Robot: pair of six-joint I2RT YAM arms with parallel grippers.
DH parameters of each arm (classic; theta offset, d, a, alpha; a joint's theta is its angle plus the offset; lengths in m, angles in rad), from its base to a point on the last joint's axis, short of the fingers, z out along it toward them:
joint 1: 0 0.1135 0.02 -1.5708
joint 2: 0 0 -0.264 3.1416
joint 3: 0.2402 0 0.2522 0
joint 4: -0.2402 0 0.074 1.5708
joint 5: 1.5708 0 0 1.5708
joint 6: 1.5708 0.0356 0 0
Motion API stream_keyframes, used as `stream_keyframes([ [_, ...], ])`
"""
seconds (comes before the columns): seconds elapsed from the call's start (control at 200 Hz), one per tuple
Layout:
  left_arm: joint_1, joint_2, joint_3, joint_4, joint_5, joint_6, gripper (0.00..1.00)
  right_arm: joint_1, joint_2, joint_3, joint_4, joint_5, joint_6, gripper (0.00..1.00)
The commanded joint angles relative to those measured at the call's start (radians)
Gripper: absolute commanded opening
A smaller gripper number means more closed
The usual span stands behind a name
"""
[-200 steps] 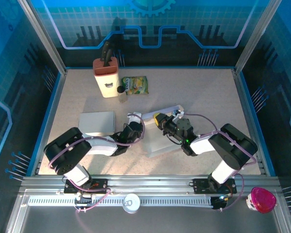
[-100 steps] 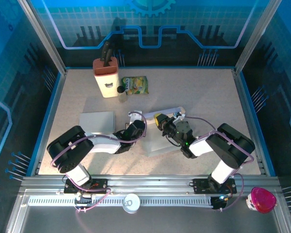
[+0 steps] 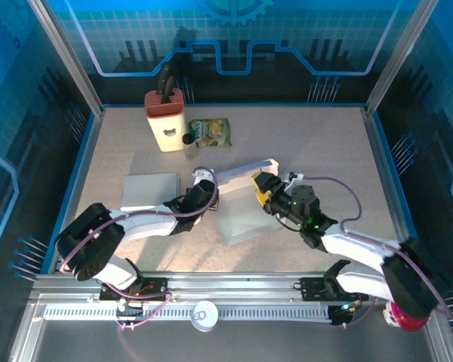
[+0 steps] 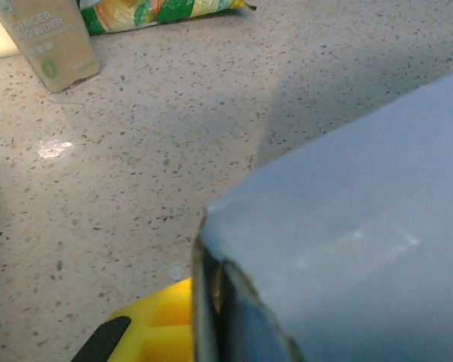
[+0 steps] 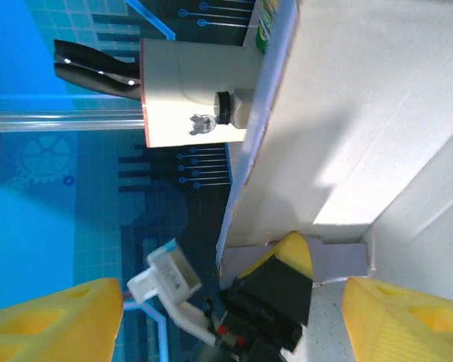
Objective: Fold the paper box
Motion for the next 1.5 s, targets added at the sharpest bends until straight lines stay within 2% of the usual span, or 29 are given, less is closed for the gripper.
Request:
stream_keyframes([
  [0.0, 0.065, -0.064, -0.018, -0.074, 0.172, 0.044, 0.00, -0.085, -0.135, 0.031, -0.316, -0.043, -0.146, 0.76],
  [0.145, 0.156, -0.085, 0.001, -0.120, 0.405, 0.122, 0.00, -0.257, -0.255, 0.083, -0.542, -0.155, -0.301, 0.70],
  [0.265, 0.197, -0.054, 0.056, -0.191, 0.521, 0.184, 0.00, -0.346, -0.242, 0.108, -0.560, -0.265, -0.379, 0.60],
  [0.33, 0.221, -0.024, 0.084, -0.220, 0.577, 0.193, 0.00, -0.360, -0.211, 0.121, -0.556, -0.299, -0.390, 0.58],
  [0.525, 0.239, 0.024, 0.111, -0.221, 0.628, 0.196, 0.00, -0.356, -0.154, 0.073, -0.458, -0.315, -0.368, 0.60],
  [0.65, 0.240, 0.044, 0.125, -0.225, 0.639, 0.215, 0.00, -0.365, -0.136, 0.115, -0.521, -0.288, -0.454, 0.50],
  [0.695, 0.244, 0.048, 0.128, -0.225, 0.648, 0.222, 0.00, -0.387, -0.132, 0.129, -0.551, -0.283, -0.492, 0.49],
  [0.74, 0.253, 0.047, 0.126, -0.215, 0.669, 0.223, 0.00, -0.422, -0.130, 0.131, -0.564, -0.292, -0.527, 0.43],
  [0.83, 0.291, 0.038, 0.108, -0.166, 0.770, 0.213, 0.00, -0.514, -0.113, 0.114, -0.492, -0.406, -0.595, 0.36],
  [0.915, 0.299, 0.030, 0.107, -0.154, 0.808, 0.226, 0.00, -0.557, -0.089, 0.138, -0.477, -0.510, -0.692, 0.30],
  [0.96, 0.301, 0.032, 0.113, -0.160, 0.806, 0.231, 0.00, -0.555, -0.082, 0.173, -0.537, -0.525, -0.740, 0.29],
  [1.031, 0.307, 0.039, 0.120, -0.162, 0.808, 0.230, 0.00, -0.532, -0.097, 0.227, -0.662, -0.464, -0.765, 0.25],
  [1.081, 0.308, 0.044, 0.125, -0.164, 0.804, 0.230, 0.00, -0.491, -0.128, 0.248, -0.715, -0.397, -0.774, 0.28],
  [1.186, 0.307, 0.046, 0.125, -0.158, 0.807, 0.225, 0.00, -0.389, -0.156, 0.320, -0.844, -0.185, -0.833, 0.52],
  [1.241, 0.307, 0.041, 0.121, -0.154, 0.811, 0.223, 0.00, -0.370, -0.125, 0.362, -0.888, -0.138, -0.862, 0.58],
  [1.356, 0.307, 0.024, 0.119, -0.169, 0.805, 0.228, 0.00, -0.372, -0.029, 0.449, -0.951, -0.126, -0.927, 0.60],
  [1.496, 0.307, 0.010, 0.119, -0.178, 0.803, 0.228, 0.00, -0.354, 0.058, 0.538, -0.978, -0.164, -0.998, 0.54],
])
